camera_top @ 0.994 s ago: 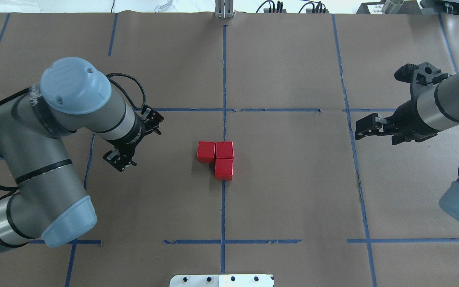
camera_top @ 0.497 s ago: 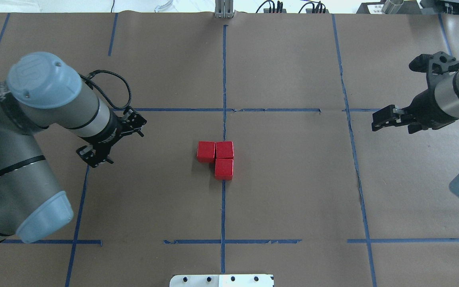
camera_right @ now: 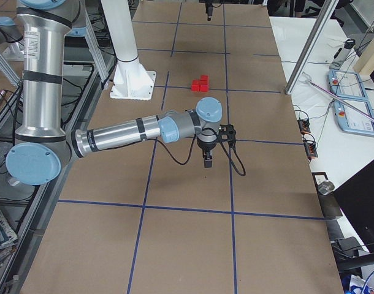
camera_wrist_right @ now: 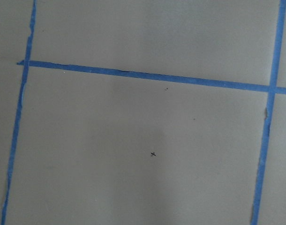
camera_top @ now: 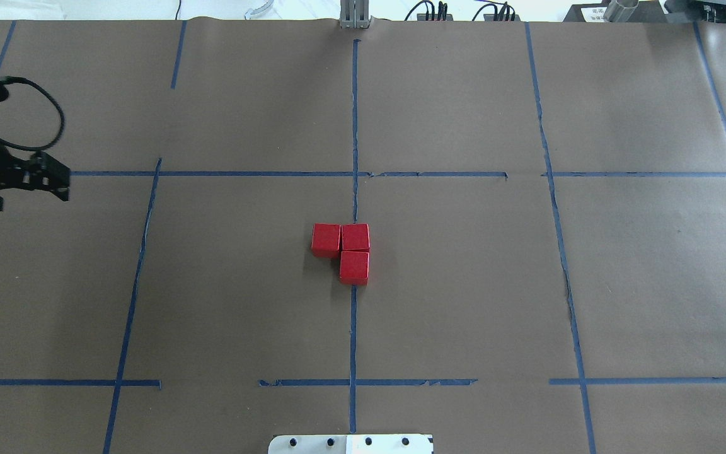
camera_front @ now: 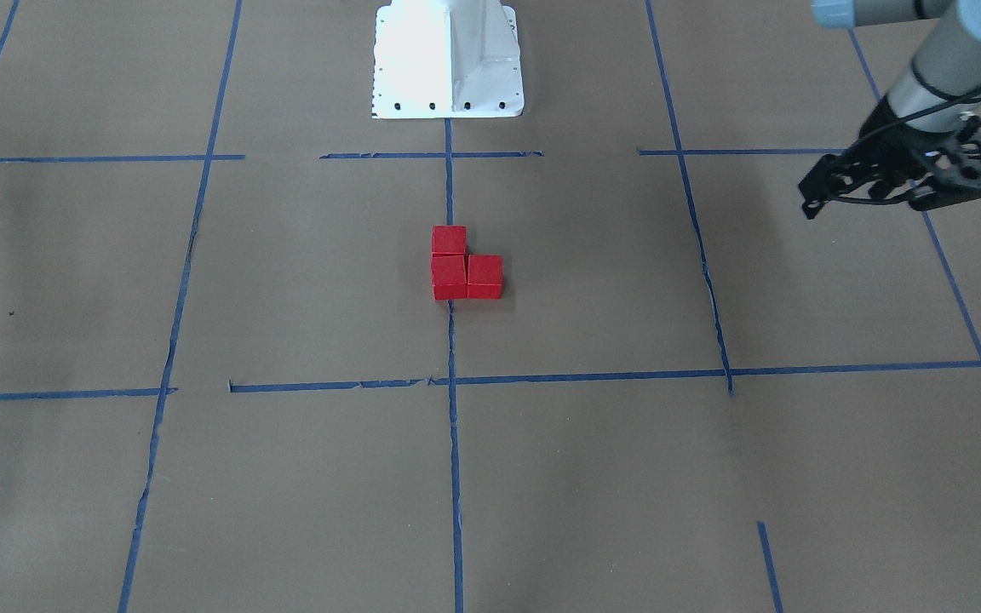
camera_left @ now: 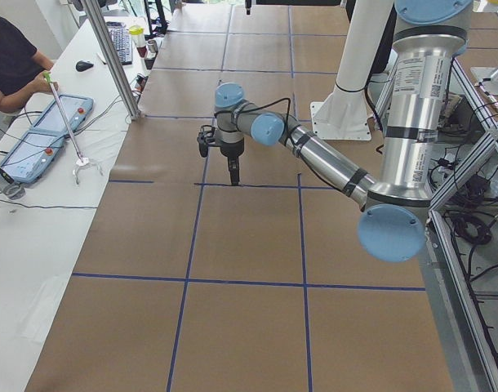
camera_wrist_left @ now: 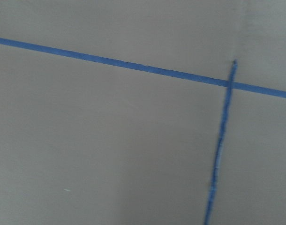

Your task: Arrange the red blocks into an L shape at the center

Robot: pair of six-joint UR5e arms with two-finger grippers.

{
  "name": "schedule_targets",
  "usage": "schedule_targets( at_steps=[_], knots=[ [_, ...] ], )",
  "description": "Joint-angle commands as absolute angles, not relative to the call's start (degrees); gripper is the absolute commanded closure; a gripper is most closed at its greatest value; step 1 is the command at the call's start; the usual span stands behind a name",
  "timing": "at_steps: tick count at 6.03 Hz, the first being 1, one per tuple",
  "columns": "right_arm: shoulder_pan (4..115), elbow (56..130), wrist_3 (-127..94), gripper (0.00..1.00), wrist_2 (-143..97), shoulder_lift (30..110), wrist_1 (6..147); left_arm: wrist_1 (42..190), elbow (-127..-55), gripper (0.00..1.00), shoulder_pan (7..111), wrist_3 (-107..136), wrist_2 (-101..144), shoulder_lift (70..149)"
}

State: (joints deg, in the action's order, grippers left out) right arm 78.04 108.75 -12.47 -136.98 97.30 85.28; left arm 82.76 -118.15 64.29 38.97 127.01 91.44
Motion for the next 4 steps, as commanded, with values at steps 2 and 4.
schedule_targets(
  at_steps=[2,4],
  knots=[
    [85.1,104.8,-2.0,0.00,-137.3,101.3,87.4,82.8,-109.1,0.00,81.4,-0.6,131.1,83.3],
    [87.3,106.5,-0.7,0.00,-137.5,101.8,89.7,81.9,-105.2,0.00,90.5,-13.7,133.0,81.9]
  ],
)
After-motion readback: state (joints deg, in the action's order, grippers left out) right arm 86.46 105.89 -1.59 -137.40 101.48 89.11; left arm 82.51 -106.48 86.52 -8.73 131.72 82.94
